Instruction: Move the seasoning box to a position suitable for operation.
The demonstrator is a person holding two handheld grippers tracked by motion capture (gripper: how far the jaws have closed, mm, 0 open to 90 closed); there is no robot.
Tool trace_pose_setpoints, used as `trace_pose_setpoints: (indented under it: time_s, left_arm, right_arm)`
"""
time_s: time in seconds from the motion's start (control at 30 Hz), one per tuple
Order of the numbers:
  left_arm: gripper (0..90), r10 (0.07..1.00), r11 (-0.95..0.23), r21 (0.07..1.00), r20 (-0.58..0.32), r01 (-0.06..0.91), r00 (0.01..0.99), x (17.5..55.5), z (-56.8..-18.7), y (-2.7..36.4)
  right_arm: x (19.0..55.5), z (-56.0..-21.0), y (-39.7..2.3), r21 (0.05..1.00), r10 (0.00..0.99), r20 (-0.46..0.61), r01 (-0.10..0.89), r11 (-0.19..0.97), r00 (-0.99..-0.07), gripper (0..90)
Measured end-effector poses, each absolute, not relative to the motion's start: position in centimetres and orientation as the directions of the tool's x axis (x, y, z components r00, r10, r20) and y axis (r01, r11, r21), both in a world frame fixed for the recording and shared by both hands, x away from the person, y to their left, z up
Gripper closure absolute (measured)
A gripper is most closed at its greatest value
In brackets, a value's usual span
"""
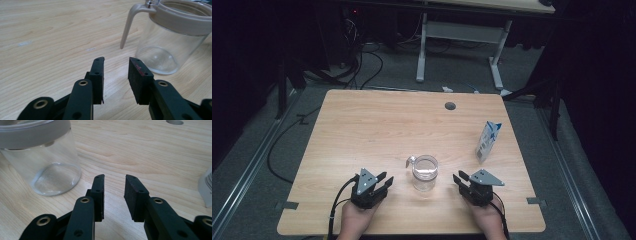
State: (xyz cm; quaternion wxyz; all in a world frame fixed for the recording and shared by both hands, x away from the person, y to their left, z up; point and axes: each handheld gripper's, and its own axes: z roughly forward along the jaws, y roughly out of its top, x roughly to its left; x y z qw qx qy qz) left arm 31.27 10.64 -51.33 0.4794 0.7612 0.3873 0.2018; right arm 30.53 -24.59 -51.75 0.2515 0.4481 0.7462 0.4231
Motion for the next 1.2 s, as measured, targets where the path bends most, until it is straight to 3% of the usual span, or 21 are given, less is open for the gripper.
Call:
trace_pose_setpoints:
  time_s: [0.23, 0.63, 0.9, 1.2]
  left_arm:
    - [68.2, 0.753, -0.279, 0.883, -0.042, 0.377, 0.656, 32.2, -49.8, 8.9]
    - [70.9, 0.739, -0.238, 0.892, -0.090, 0.384, 0.667, 33.7, -48.4, 8.1]
    - [80.9, 0.742, -0.193, 0.905, -0.118, 0.379, 0.660, 34.6, -47.0, 7.5]
    - [89.0, 0.748, -0.194, 0.915, -0.096, 0.354, 0.657, 35.4, -46.3, 6.1]
  right_arm:
    - [30.9, -52.1, -24.8, 0.847, 0.881, 0.030, 0.480, 0.229, -0.472, 68.8]
    - [30.9, -51.2, -24.1, 0.863, 0.865, 0.017, 0.444, 0.241, -0.501, 65.4]
    - [32.8, -49.5, -22.5, 0.863, 0.853, -0.018, 0.424, 0.277, -0.521, 69.9]
    - [32.9, -50.3, -22.3, 0.852, 0.845, 0.027, 0.455, 0.260, -0.534, 72.4]
